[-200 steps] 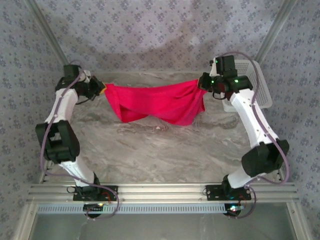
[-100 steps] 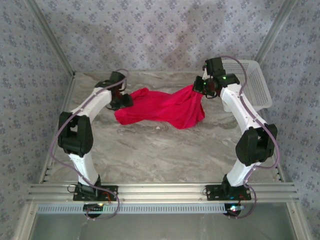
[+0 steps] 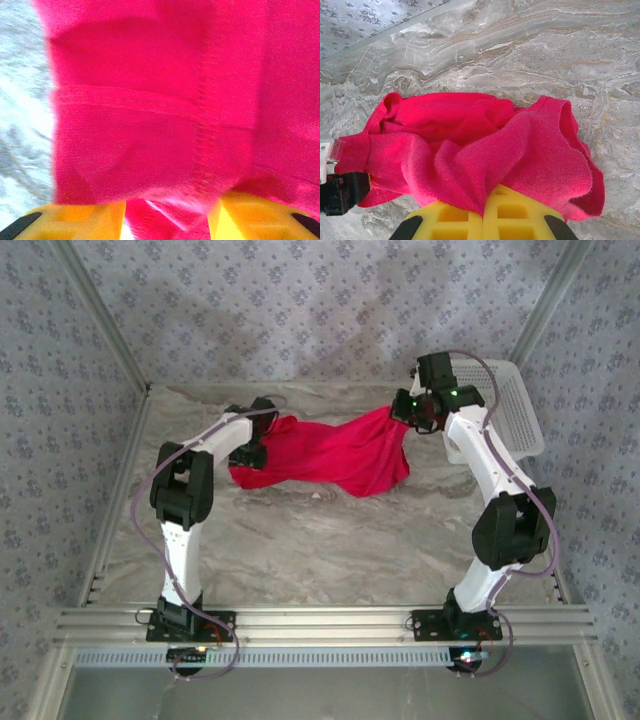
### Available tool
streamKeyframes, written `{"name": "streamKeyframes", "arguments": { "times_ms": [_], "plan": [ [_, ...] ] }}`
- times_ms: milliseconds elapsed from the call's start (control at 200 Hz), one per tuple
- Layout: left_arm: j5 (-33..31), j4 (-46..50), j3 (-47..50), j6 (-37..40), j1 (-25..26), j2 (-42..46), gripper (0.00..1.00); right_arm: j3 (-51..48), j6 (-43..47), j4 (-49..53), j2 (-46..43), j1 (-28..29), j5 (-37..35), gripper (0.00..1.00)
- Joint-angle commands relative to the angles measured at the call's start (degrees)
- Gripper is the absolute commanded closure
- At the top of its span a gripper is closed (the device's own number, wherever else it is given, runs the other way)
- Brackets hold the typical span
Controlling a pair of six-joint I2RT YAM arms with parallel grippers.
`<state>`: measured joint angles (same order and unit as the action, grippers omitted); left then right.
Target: Fold the inside-out t-shirt
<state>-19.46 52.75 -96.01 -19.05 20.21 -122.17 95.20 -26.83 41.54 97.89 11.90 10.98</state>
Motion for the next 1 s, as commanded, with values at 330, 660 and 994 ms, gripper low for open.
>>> {"name": "streamKeyframes", "arguments": {
  "times_ms": [330,660,994],
  "plan": [
    [-5.0,1.4,-2.4,0.1,-3.5,1.0,0.77,1.3,-0.5,-1.4,-0.8,-0.4,1.2,1.0],
    [-3.2,0.6,-4.3,0.5,-3.9,0.5,0.86,1.8,-0.3,-1.4,-1.6,-0.3,1.7,1.0],
    [0.7,-1.7,-3.9,-0.4,-4.2,-1.2,0.59,1.9,-0.3,-1.8,-1.1,0.1,2.9,1.0]
  ]
}}
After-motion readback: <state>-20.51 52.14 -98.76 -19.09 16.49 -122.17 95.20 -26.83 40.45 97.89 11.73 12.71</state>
